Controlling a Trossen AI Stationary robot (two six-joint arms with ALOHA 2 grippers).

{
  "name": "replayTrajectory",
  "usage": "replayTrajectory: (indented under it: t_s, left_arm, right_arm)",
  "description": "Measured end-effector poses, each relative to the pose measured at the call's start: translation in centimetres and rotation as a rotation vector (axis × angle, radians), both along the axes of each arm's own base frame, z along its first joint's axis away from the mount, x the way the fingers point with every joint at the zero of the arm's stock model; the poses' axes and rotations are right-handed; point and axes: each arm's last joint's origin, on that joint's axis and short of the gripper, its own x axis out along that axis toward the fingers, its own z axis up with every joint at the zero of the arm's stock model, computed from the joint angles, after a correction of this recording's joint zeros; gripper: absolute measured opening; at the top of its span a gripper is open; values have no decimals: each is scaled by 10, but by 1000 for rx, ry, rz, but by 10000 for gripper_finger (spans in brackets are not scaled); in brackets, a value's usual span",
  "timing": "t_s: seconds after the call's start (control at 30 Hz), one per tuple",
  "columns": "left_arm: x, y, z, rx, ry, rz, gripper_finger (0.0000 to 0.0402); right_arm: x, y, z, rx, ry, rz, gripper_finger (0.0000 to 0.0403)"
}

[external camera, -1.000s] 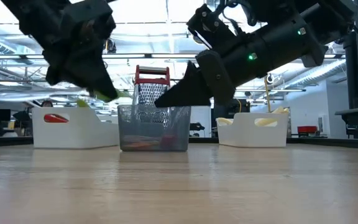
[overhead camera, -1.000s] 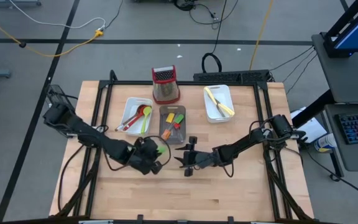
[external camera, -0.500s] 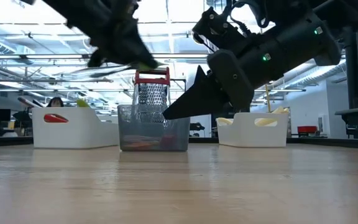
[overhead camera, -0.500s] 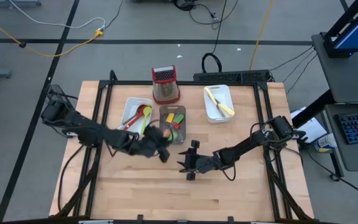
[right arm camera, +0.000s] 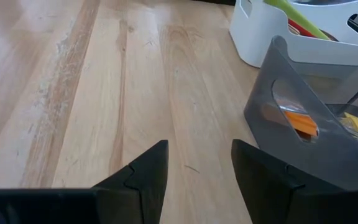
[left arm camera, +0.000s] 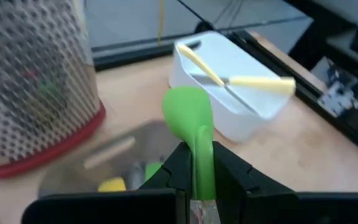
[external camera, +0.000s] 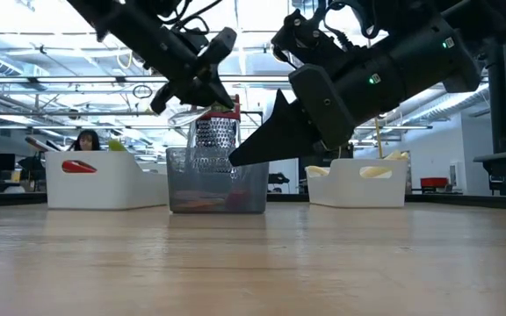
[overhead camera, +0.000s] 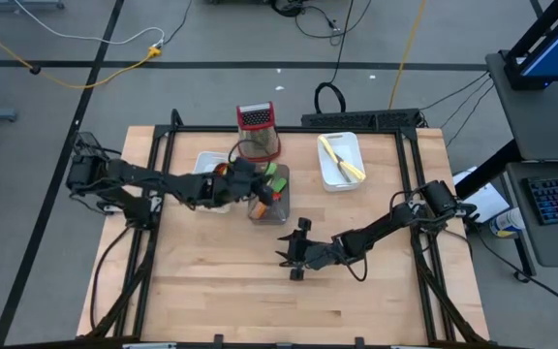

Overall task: Pick & Place Kitchen Items
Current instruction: Put the green spatula into the black bin

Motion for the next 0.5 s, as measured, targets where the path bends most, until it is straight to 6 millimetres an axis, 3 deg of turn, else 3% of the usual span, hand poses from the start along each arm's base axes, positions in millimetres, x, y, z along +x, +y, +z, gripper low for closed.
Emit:
replayTrajectory:
  t_s: [0.23,0.5]
  left_arm:
    - [3,17,-4,-6,0,36,37]
    - [22,20,-45,-34,58,38,37]
  right_arm:
    - [1,-3,0,0,0,-7,169]
    - [3,-9,0,1,-1,-26,169]
